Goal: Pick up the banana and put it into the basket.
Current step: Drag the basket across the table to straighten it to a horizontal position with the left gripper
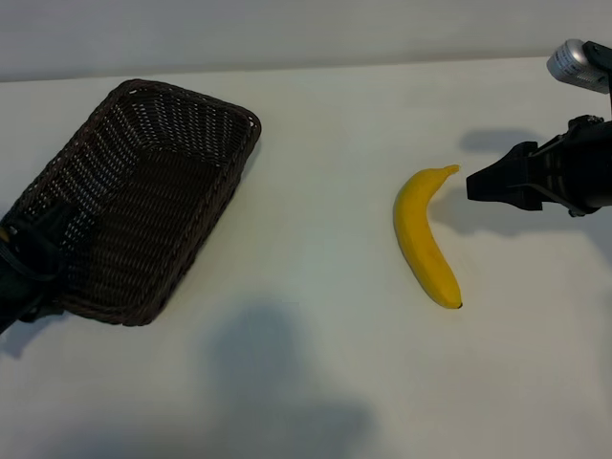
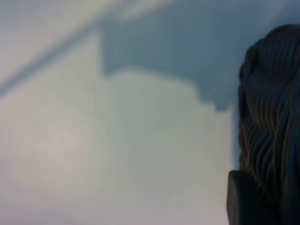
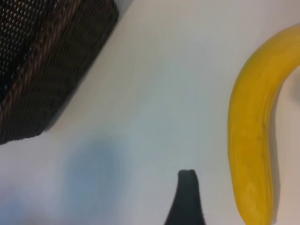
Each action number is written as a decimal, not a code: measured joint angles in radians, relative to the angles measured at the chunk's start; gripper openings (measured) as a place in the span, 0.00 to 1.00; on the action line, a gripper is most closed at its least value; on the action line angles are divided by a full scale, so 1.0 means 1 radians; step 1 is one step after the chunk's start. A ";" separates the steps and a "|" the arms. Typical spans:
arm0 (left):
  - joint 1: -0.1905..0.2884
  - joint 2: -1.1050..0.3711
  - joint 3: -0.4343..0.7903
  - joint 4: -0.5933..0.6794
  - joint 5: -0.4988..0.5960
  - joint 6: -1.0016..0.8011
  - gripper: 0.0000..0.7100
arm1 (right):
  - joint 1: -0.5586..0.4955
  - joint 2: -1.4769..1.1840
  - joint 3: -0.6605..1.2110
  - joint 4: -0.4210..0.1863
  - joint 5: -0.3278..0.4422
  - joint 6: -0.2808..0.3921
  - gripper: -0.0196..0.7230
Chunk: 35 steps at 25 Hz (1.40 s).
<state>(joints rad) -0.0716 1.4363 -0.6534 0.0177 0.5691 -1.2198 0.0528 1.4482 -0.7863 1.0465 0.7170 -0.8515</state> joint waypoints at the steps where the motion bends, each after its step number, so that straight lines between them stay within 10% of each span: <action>1: 0.000 -0.013 0.000 -0.001 -0.001 0.002 0.24 | 0.000 0.000 0.000 0.000 0.000 0.000 0.83; 20: 0.019 -0.046 -0.311 -0.039 0.176 0.505 0.23 | 0.000 0.000 0.000 -0.001 0.000 0.000 0.83; 35: 0.101 0.153 -0.444 -0.405 0.287 1.265 0.23 | 0.000 0.000 0.000 -0.002 0.001 0.002 0.83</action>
<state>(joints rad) 0.0293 1.5890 -1.0978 -0.3872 0.8557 0.0451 0.0528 1.4482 -0.7863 1.0447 0.7179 -0.8495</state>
